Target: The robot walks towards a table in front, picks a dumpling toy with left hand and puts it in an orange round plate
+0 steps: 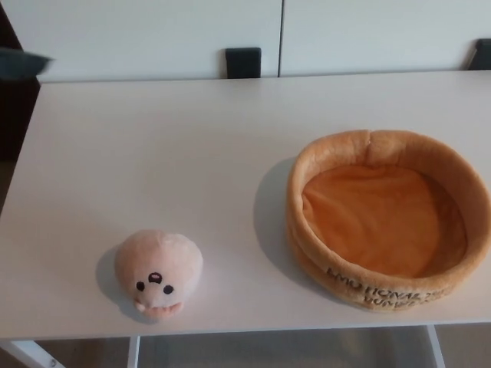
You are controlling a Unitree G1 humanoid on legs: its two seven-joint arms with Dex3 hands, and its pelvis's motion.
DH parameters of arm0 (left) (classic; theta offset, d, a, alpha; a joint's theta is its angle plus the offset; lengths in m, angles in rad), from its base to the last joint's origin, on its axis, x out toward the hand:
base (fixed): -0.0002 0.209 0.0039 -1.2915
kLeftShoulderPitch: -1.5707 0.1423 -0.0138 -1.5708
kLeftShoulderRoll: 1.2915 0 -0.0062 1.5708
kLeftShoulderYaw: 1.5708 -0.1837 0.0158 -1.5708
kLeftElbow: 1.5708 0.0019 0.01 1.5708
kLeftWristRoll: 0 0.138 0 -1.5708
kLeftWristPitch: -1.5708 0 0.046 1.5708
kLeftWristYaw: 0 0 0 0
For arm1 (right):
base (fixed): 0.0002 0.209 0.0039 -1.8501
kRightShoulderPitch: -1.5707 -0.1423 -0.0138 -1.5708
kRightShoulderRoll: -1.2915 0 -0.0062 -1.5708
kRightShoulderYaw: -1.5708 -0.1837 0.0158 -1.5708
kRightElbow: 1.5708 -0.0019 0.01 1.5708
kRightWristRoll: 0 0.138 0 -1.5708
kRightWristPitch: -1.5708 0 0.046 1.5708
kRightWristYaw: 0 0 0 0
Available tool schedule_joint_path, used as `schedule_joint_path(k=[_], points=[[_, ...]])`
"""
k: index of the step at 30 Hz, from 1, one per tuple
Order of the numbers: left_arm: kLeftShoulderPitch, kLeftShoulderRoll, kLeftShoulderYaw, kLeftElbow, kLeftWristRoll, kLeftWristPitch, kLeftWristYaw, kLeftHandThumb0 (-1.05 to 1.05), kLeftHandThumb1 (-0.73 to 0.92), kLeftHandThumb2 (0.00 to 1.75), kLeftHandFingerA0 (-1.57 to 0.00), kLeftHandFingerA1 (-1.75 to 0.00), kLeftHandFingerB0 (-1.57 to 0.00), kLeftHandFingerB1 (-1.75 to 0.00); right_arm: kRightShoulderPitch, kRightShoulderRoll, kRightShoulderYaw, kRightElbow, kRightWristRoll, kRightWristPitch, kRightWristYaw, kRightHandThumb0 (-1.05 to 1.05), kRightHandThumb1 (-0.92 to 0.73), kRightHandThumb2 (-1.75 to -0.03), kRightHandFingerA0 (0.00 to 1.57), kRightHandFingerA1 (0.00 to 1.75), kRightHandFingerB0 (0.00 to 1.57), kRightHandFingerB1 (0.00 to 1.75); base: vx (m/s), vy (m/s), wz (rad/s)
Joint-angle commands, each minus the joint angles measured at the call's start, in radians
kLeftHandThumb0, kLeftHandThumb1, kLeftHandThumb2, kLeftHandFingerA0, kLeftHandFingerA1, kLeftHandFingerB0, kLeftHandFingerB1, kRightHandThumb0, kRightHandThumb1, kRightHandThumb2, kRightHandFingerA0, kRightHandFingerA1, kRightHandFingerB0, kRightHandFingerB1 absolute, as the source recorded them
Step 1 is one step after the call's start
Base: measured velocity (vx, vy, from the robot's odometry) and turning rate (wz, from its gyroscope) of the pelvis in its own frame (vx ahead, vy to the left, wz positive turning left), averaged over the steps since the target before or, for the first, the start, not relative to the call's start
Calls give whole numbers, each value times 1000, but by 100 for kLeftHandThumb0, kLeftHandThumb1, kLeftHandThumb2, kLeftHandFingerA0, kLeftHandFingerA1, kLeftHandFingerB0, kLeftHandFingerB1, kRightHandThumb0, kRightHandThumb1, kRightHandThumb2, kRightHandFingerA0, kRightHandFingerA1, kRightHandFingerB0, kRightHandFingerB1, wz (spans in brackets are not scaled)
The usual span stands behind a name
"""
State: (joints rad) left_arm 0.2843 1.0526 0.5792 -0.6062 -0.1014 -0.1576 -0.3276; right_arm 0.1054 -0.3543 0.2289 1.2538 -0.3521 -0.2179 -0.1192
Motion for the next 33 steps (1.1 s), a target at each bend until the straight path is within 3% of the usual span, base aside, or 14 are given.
schedule_joint_path(k=[1,6,10,14,26,27,33], points=[[-205,95,-218,-97,-24,289,-66,-22,44,54,-19,-38,-23,-31,5,-14,-9,3,6,9,8,-4,-55,-55,66,51,50,42,0,0,0],[-393,51,-483,-37,78,412,-119,-21,48,57,-13,-36,-18,-31,4,-17,-2,5,-3,11,7,-6,-54,-55,65,50,50,41,0,0,0],[-421,44,-511,-33,87,434,-122,-21,48,57,-13,-36,-18,-31,4,-17,-1,5,-3,12,7,-6,-54,-55,65,50,50,41,0,0,0],[-531,-43,-700,73,197,465,-149,-20,48,55,-12,-36,-16,-32,-1,-15,-7,2,4,12,10,-4,-54,-55,63,49,49,41,0,0,0],[-553,-77,-858,74,303,560,-180,-15,45,53,-10,-32,-14,-31,-5,-19,3,6,-8,8,0,-6,-53,-54,65,51,51,42,0,0,0],[-551,-74,-874,66,311,578,-192,-12,50,93,-1,-50,0,-47,-7,-17,2,8,-7,11,1,-5,-54,-54,65,50,50,41,0,0,0],[-539,-88,-938,33,354,644,-234,-10,51,93,0,-50,0,-48,-10,-16,3,3,-6,20,8,-3,-53,-54,64,50,50,41,0,0,0]])
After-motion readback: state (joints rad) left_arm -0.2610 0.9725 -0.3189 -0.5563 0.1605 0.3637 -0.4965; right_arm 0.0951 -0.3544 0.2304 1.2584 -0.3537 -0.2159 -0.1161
